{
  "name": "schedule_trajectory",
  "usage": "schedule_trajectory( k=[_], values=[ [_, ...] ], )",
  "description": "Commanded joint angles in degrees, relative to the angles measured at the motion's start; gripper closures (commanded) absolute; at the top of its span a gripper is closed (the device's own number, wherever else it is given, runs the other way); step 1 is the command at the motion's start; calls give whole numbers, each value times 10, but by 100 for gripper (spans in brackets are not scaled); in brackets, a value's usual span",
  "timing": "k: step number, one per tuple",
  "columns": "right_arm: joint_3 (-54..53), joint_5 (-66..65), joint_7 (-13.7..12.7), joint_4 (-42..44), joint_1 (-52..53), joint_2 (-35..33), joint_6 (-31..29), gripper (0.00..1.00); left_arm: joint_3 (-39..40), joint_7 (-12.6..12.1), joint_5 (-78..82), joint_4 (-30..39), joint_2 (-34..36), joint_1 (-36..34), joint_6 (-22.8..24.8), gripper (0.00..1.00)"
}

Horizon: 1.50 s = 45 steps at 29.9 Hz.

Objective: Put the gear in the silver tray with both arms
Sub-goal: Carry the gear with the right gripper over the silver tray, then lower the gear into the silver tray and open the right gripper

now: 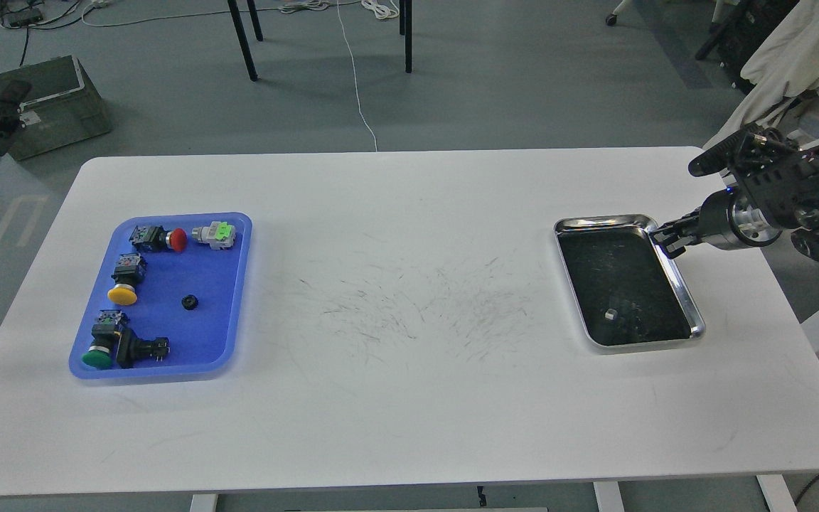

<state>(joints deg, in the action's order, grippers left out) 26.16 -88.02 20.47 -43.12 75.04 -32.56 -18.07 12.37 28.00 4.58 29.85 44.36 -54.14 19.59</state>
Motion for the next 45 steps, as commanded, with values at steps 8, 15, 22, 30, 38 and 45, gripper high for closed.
schedule_trajectory(
  k=[8,15,22,30,38,45],
  values=[
    [0,0,-5,44,-24,43,7,98,4,0,0,3,4,4,0,3],
    [0,1,-5,65,-33,66,8,95,4,0,0,4,4,3,0,3],
    [-1,4,-5,63,-34,71,9,78,5,0,0,4,4,3,0,3],
    [-22,4,-4,66,-36,70,9,67,13,0,0,5,3,3,-2,3],
    [-26,5,-4,66,-35,70,9,54,13,0,0,6,3,3,-3,3],
    [-50,6,-5,66,-34,69,10,43,13,0,0,6,4,3,-2,3]
  ],
)
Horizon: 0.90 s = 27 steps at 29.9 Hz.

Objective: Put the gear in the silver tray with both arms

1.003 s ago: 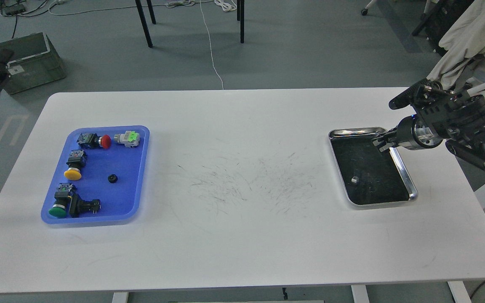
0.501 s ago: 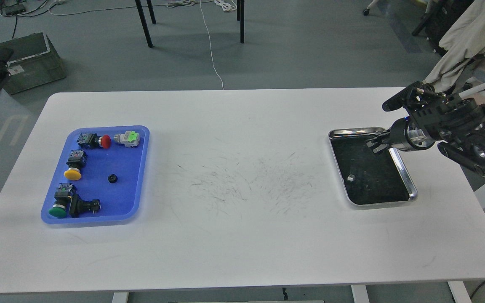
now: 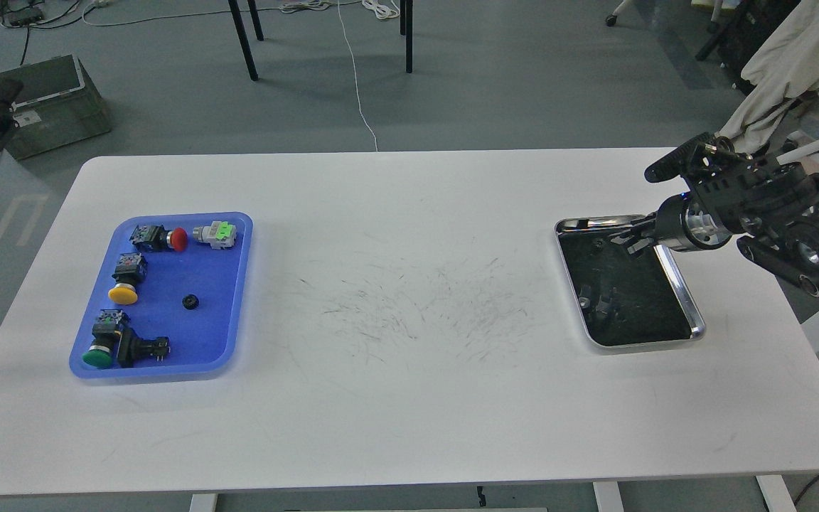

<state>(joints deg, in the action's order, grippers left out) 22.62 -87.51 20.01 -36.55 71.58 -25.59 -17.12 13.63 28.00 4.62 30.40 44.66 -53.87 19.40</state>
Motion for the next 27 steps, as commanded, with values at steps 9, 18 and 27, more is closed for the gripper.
schedule_trajectory(
  k=[9,18,27],
  values=[
    [-75,109,-1,1,0,-23,-1,27,-3,0,1,1,15,3,3,3],
    [-159,213,-1,1,-1,-80,0,23,-9,0,4,19,22,3,2,3],
    [-241,406,-1,0,-10,-145,2,22,-10,0,10,85,61,3,-2,2]
  ],
)
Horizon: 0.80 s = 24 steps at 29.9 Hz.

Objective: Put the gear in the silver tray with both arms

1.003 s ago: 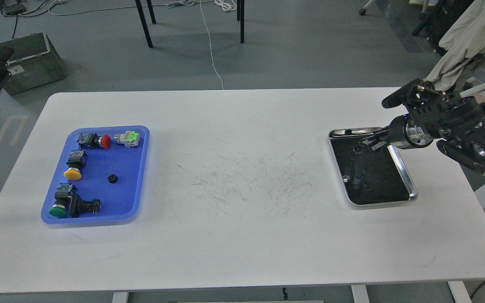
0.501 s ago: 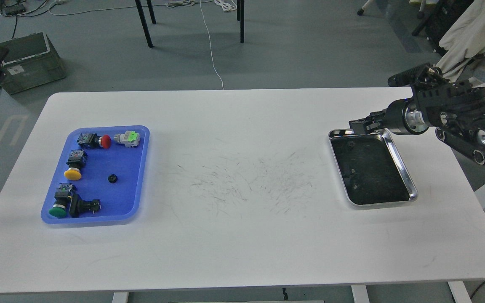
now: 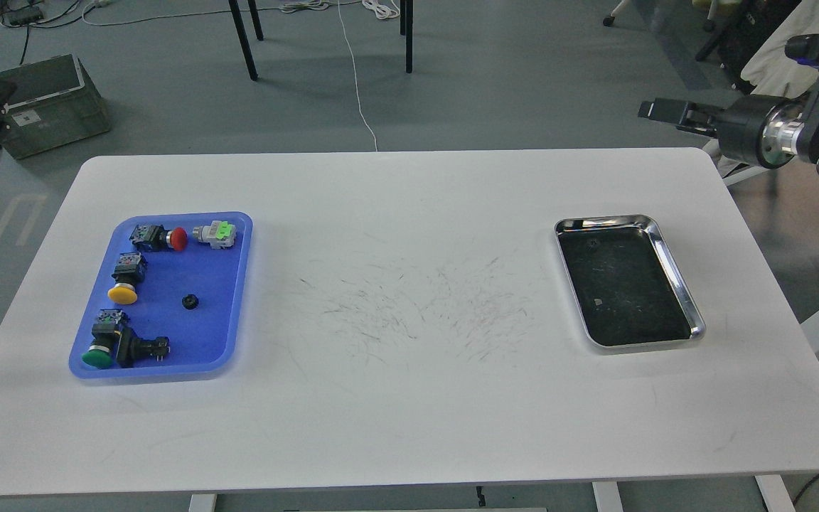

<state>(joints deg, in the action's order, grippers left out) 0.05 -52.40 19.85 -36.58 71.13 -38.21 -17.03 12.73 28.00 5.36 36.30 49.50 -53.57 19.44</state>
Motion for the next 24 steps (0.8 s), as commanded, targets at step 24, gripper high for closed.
schedule_trajectory(
  k=[24],
  values=[
    [-68,500,5,-3,-90,-86,19,16,-26,0,278,364,174,33,-60,2]
  ],
)
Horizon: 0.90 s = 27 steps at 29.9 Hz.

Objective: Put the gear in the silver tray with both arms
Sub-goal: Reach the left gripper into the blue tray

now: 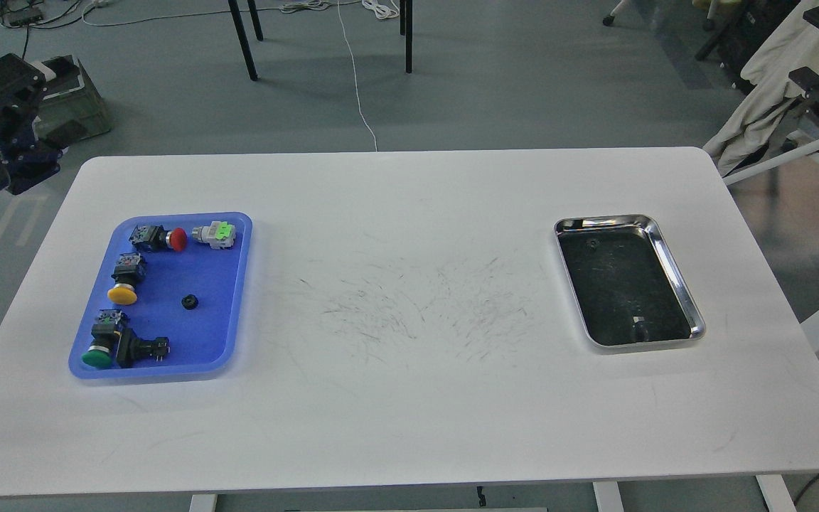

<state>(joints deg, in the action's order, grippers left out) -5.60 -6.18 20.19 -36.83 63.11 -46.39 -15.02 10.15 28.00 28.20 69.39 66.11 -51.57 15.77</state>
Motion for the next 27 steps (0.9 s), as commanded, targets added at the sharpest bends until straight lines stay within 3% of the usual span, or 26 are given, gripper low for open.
schedule_trajectory(
  k=[1,7,13,18,22,27],
  values=[
    [-19,49,1,-3,-15,-5,-2,16,0,0,71,45,10,22,-32,2],
    [-64,79,1,-7,-52,-12,-4,13,0,0,114,102,31,30,-33,2],
    [-120,81,3,-32,-92,-17,-3,13,0,0,191,116,24,34,-43,2],
    [-158,105,2,-33,-111,-19,-4,12,0,0,330,117,10,54,-63,2],
    [-158,122,0,-51,-117,-19,-16,5,-9,0,391,110,-18,60,-78,3],
    [-157,119,1,-71,-122,-19,-26,5,-26,0,426,85,-55,62,-92,3]
  ],
)
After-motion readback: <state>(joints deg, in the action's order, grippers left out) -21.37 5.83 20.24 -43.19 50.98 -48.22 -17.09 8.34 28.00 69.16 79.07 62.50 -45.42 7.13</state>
